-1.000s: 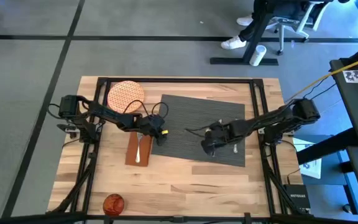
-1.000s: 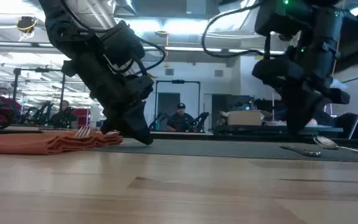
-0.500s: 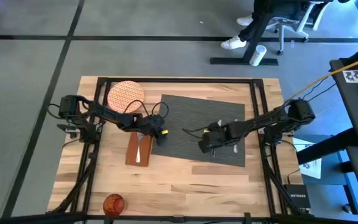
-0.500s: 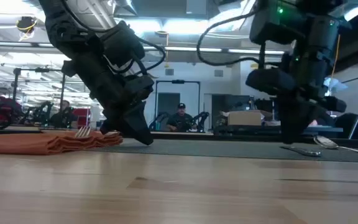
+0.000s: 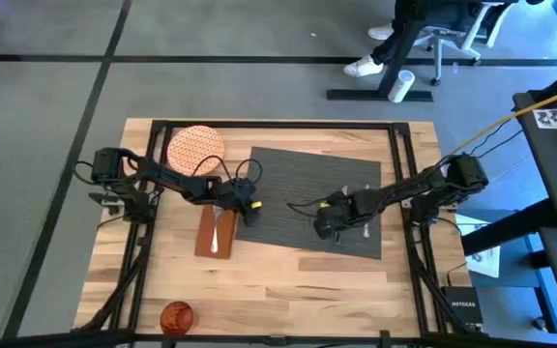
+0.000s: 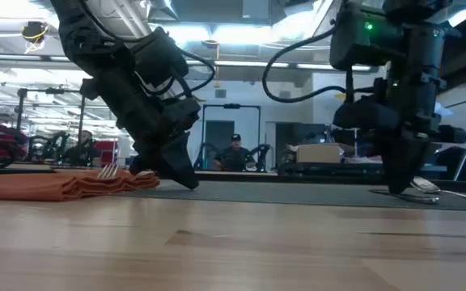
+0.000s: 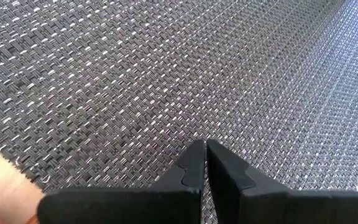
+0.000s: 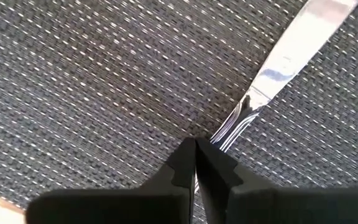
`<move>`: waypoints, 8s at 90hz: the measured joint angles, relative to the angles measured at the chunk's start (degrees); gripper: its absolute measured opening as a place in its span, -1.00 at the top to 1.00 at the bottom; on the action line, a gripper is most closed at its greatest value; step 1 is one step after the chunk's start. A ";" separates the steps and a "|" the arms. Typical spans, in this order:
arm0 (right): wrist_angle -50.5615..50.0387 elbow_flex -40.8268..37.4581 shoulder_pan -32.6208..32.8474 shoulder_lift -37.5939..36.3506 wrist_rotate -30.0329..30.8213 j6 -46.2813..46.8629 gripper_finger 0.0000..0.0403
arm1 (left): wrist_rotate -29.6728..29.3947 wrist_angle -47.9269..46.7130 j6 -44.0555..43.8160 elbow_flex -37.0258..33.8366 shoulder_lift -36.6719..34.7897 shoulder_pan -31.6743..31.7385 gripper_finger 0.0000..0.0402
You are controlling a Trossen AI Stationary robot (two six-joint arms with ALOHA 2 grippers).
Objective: Set table place
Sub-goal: Put the silver table knife on the gray tablemat to the left of the silver spoon, then adjust the gray tablemat
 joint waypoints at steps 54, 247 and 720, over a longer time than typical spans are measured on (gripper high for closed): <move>-4.78 -0.04 0.00 -0.02 -0.03 4.46 1.00 | 0.00 0.06 0.22 0.00 0.00 -0.02 1.00; 2.85 -5.31 -15.32 -3.50 4.50 -0.76 1.00 | 0.00 -1.33 0.20 0.00 -0.11 -2.25 1.00; 35.24 0.79 14.99 5.40 6.08 -12.24 1.00 | -10.91 -70.54 -39.17 13.53 -23.96 -39.82 1.00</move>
